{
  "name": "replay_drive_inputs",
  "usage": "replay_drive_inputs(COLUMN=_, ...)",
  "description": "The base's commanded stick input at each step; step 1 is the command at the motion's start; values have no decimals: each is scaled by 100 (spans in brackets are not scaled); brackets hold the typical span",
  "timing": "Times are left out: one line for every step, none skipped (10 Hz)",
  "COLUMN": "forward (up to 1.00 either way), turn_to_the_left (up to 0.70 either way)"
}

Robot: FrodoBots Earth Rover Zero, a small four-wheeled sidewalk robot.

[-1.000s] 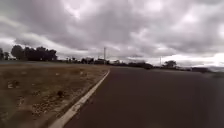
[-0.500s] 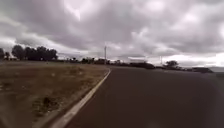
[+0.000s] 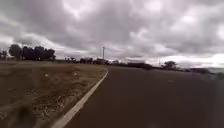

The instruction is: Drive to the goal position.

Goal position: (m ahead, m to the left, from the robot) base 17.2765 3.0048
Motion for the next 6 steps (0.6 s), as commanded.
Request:
replay_drive_inputs(forward=85, turn_to_the_left=-18)
replay_drive_inputs(forward=85, turn_to_the_left=-8)
replay_drive_inputs(forward=85, turn_to_the_left=0)
replay_drive_inputs(forward=85, turn_to_the_left=0)
replay_drive_inputs(forward=85, turn_to_the_left=-16)
replay_drive_inputs(forward=85, turn_to_the_left=-10)
